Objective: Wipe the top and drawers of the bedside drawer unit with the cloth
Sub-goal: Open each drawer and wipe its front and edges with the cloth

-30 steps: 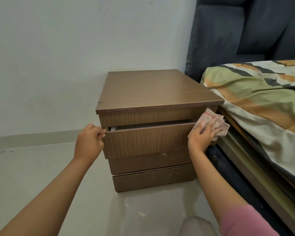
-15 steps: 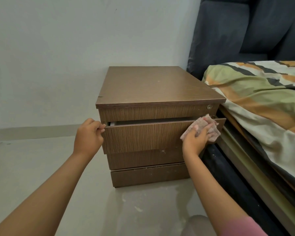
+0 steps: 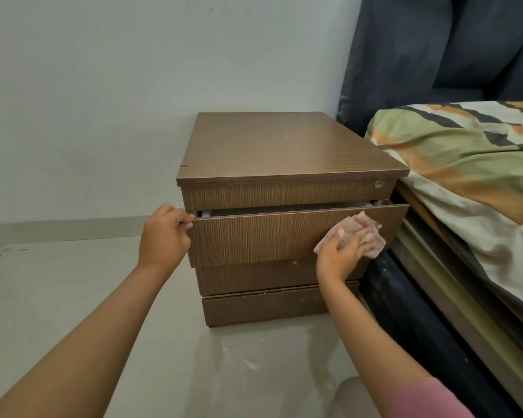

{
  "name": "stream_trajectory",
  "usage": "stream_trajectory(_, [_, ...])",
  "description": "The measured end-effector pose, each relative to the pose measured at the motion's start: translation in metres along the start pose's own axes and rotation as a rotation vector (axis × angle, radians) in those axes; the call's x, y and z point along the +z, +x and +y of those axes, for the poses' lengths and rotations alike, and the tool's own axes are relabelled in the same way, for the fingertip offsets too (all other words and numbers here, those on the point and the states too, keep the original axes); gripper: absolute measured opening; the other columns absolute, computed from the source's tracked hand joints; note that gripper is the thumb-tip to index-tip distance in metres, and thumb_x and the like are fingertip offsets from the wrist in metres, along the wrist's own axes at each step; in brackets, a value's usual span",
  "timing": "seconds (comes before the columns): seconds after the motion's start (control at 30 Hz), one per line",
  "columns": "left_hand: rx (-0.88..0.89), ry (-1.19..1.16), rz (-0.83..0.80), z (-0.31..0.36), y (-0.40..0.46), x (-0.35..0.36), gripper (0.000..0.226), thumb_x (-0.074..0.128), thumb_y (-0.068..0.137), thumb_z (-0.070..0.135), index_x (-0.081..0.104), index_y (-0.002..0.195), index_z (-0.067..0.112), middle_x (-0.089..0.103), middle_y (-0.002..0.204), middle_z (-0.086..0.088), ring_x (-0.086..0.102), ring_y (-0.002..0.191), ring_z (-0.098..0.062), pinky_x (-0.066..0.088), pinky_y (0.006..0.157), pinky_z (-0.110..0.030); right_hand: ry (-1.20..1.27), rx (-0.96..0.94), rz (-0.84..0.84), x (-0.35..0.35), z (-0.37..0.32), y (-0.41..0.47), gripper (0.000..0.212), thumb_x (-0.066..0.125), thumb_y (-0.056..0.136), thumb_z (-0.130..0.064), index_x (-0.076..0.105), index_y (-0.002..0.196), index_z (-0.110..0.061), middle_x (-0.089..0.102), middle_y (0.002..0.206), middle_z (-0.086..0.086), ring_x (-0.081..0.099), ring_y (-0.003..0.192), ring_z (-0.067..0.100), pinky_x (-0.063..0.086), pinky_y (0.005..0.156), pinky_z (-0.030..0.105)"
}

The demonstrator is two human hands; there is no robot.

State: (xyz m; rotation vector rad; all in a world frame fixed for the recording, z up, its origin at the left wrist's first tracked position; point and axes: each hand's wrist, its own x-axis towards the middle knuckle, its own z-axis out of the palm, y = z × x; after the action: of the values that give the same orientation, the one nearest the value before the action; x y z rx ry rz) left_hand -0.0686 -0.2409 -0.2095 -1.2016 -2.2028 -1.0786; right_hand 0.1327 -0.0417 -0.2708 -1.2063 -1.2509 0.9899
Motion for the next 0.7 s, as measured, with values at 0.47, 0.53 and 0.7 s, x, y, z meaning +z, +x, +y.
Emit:
stream_trajectory(0.47, [-0.009,-0.021,-0.016,0.001,-0.001,-0.002,0.006,0.064,0.077,-0.005,0.068,0.080,-0.001,0.058,0.076,-0.012,0.049,0.066,-0.017,0.031,0.057,-0.013,-0.051,-0.151,-0.122,0.025,0.015,-0.036,0.071,0.045,0.096,-0.035,0.000,0.150,-0.022,-0.024,0.155,0.013,0.002,0.145,0.035,0.036,0.108,0.046])
stream_trajectory(0.53, [-0.010,-0.035,-0.015,0.001,-0.001,-0.003,0.006,0.065,0.077,-0.005,0.068,0.080,-0.001,0.058,0.076,-0.011,0.049,0.067,-0.016,0.031,0.058,-0.011,-0.055,-0.095,-0.086,0.017,0.012,-0.028,0.071,0.046,0.097,-0.030,0.000,0.150,-0.020,-0.022,0.155,0.014,0.003,0.145,0.035,0.035,0.106,0.041])
stream_trajectory(0.7, [-0.025,-0.061,-0.019,-0.001,-0.001,-0.003,0.006,0.068,0.078,0.002,0.069,0.083,0.002,0.058,0.078,-0.008,0.052,0.069,-0.017,0.036,0.061,-0.018,0.017,-0.171,-0.072,0.021,-0.018,-0.031,0.071,0.046,0.097,-0.030,-0.001,0.150,-0.019,-0.020,0.156,0.010,-0.003,0.145,0.029,0.027,0.106,0.031])
